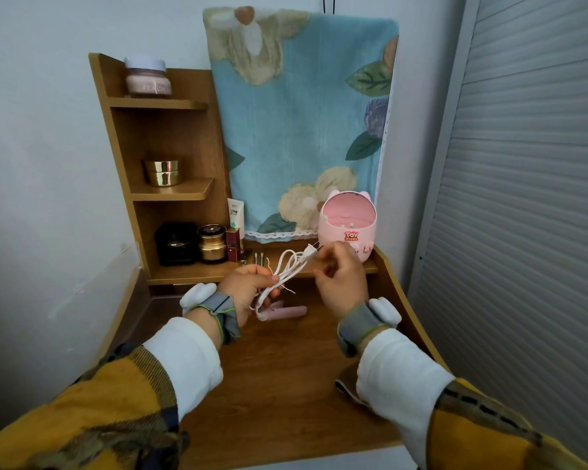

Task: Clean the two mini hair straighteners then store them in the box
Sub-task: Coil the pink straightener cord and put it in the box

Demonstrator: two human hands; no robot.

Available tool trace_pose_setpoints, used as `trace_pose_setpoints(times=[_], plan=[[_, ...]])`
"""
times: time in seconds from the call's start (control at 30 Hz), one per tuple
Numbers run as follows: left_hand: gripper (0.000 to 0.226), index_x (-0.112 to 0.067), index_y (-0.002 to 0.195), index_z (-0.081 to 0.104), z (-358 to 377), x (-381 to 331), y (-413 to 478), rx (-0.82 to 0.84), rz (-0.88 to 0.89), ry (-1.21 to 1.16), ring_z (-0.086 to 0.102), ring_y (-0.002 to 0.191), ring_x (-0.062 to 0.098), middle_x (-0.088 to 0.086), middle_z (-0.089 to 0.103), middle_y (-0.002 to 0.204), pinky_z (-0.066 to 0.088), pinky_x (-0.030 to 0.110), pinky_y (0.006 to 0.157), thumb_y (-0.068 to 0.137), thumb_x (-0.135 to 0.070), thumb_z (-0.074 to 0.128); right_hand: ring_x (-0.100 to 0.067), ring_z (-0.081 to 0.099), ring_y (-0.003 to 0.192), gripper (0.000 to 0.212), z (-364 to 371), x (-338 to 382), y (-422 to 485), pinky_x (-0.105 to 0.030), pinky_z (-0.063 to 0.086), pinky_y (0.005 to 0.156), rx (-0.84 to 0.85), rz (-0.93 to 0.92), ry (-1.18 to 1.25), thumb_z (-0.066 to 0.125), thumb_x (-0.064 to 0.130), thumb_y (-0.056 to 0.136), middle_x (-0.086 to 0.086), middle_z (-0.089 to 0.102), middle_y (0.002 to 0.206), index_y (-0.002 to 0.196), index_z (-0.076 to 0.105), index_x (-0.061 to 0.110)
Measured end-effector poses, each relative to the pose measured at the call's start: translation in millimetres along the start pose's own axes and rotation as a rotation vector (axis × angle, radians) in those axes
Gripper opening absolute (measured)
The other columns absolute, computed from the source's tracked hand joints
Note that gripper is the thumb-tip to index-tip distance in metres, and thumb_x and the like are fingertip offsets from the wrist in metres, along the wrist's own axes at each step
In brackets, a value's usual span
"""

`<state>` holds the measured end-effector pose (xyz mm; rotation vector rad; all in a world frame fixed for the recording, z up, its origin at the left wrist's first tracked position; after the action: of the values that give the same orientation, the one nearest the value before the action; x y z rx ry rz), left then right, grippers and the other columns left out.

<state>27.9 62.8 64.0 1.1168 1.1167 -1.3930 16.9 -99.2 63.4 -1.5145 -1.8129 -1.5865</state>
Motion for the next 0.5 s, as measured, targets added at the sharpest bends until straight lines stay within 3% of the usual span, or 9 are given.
trace_pose_setpoints(times=[0.03, 0.1, 0.17, 0.2, 0.27, 0.37, 0.5], plan=[[0.016, -0.003, 0.074, 0.053, -1.1, -0.8, 0.1, 0.004, -0.013, -0.013, 0.056, 0.037, 0.009, 0.004, 0.063, 0.047, 0.041, 0.015, 0.035, 0.085, 0.008, 0.057, -0.016, 0.054, 0.098, 0.029, 0.5, -0.8, -2.8, -0.012, 0.04, 0.08, 0.046, -0.222, -0.188, 0.062, -0.008, 0.074, 0.0, 0.055, 0.106, 0.093, 0.06, 0.014], [0.016, -0.004, 0.075, 0.053, -2.2, -2.3, 0.3, 0.017, -0.041, -0.024, 0.056, 0.037, 0.01, 0.005, 0.062, 0.047, 0.041, 0.015, 0.035, 0.085, 0.008, 0.055, -0.018, 0.045, 0.114, 0.041, 7.5, -1.8, -7.0, -0.025, 0.03, 0.095, 0.17, -0.538, -0.449, 0.067, -0.004, 0.068, -0.001, 0.056, 0.118, 0.102, 0.066, 0.019], [0.017, -0.005, 0.075, 0.053, -2.4, -3.4, -0.6, 0.031, -0.067, -0.022, 0.056, 0.036, 0.011, 0.006, 0.061, 0.047, 0.042, 0.016, 0.036, 0.085, 0.009, 0.054, -0.018, 0.042, 0.115, 0.032, 11.1, -0.8, -5.4, -0.037, 0.032, 0.09, 0.183, -0.713, -0.527, 0.07, 0.013, 0.069, -0.001, 0.063, 0.115, 0.098, 0.071, 0.024], [0.017, -0.005, 0.075, 0.053, -2.9, -3.6, -1.2, 0.042, -0.076, -0.02, 0.056, 0.037, 0.011, 0.006, 0.06, 0.047, 0.042, 0.016, 0.036, 0.085, 0.009, 0.055, -0.017, 0.044, 0.111, 0.022, 10.3, 1.5, -2.5, -0.039, 0.036, 0.085, 0.194, -0.76, -0.53, 0.065, 0.022, 0.072, 0.0, 0.066, 0.108, 0.092, 0.074, 0.025], [0.018, -0.005, 0.073, 0.052, -4.4, -3.6, -1.9, 0.056, -0.085, -0.019, 0.056, 0.036, 0.011, 0.006, 0.06, 0.046, 0.042, 0.017, 0.036, 0.084, 0.009, 0.055, -0.015, 0.053, 0.102, 0.027, 9.3, 6.5, 2.7, -0.038, 0.043, 0.081, 0.23, -0.819, -0.545, 0.052, 0.034, 0.076, 0.002, 0.07, 0.098, 0.082, 0.076, 0.025], [0.016, -0.004, 0.075, 0.054, -7.1, -3.0, -2.0, 0.058, -0.076, -0.008, 0.057, 0.038, 0.012, 0.006, 0.061, 0.047, 0.042, 0.017, 0.036, 0.085, 0.009, 0.055, -0.021, 0.064, 0.084, 0.026, 11.3, 9.3, 5.6, -0.036, 0.045, 0.08, 0.353, -0.775, -0.542, 0.053, 0.033, 0.08, 0.001, 0.071, 0.089, 0.082, 0.076, 0.021], [0.008, -0.003, 0.081, 0.059, -6.5, -0.1, -5.2, 0.125, -0.023, 0.037, 0.062, 0.047, 0.009, 0.008, 0.068, 0.06, 0.048, 0.018, 0.04, 0.087, 0.002, 0.057, -0.02, 0.061, 0.077, 0.01, 12.3, 8.6, 8.4, -0.033, 0.048, 0.074, 0.305, -0.355, -0.207, 0.071, 0.016, 0.079, -0.006, 0.069, 0.081, 0.083, 0.075, 0.008]])
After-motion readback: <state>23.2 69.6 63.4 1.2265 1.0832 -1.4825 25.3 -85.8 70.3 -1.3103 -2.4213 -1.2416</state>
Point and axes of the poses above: each hand's wrist, its own y-axis towards the middle knuckle, its own z-axis out of the palm, x = y × z, the point moved 1 cm from there along y, towards the middle knuckle
